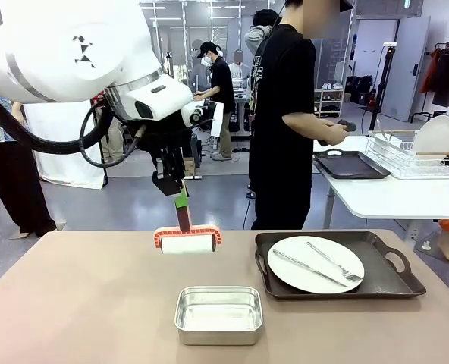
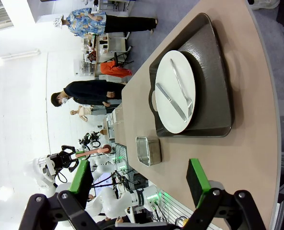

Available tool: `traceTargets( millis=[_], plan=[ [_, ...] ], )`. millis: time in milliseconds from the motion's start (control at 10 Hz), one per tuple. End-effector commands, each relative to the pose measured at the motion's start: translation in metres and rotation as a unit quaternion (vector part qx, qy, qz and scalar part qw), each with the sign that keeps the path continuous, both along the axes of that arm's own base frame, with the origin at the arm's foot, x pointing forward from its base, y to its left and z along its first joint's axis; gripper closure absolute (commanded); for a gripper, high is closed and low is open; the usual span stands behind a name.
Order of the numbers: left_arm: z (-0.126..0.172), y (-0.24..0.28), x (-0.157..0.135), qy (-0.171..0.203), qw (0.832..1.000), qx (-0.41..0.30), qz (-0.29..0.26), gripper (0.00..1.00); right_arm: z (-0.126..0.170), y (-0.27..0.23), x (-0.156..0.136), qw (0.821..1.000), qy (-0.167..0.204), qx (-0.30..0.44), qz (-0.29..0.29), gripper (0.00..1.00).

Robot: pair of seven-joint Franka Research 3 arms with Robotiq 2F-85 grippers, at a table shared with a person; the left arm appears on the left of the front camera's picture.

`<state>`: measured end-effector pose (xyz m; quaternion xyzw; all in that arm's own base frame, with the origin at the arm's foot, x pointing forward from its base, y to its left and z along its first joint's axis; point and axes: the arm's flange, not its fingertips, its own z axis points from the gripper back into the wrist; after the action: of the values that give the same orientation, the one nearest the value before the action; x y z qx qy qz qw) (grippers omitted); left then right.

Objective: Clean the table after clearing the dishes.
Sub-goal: Place the Lint Roller back on top of the Airtight Container.

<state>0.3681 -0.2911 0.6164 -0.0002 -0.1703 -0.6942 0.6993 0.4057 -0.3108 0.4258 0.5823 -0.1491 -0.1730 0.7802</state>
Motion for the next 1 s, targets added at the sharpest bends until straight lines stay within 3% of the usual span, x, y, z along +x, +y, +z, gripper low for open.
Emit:
traceTargets(
  millis=[0,400,900],
  plan=[
    [0.001,0.001,-0.003,0.005,1.000,-0.004,-0.019,0.78,0.003,0.001,-0.001,1.000,0.001,0.002,-0.001,0.00],
    [-0.001,-0.002,-0.001,0.001,1.000,0.002,-0.006,0.78,0.003,0.001,-0.001,1.000,0.001,0.002,-0.001,0.00],
    [-0.060,-0.032,-0.002,0.048,0.998,0.014,-0.030,0.78,0.003,0.001,-0.001,1.000,0.001,0.002,-0.001,0.00]
  ],
)
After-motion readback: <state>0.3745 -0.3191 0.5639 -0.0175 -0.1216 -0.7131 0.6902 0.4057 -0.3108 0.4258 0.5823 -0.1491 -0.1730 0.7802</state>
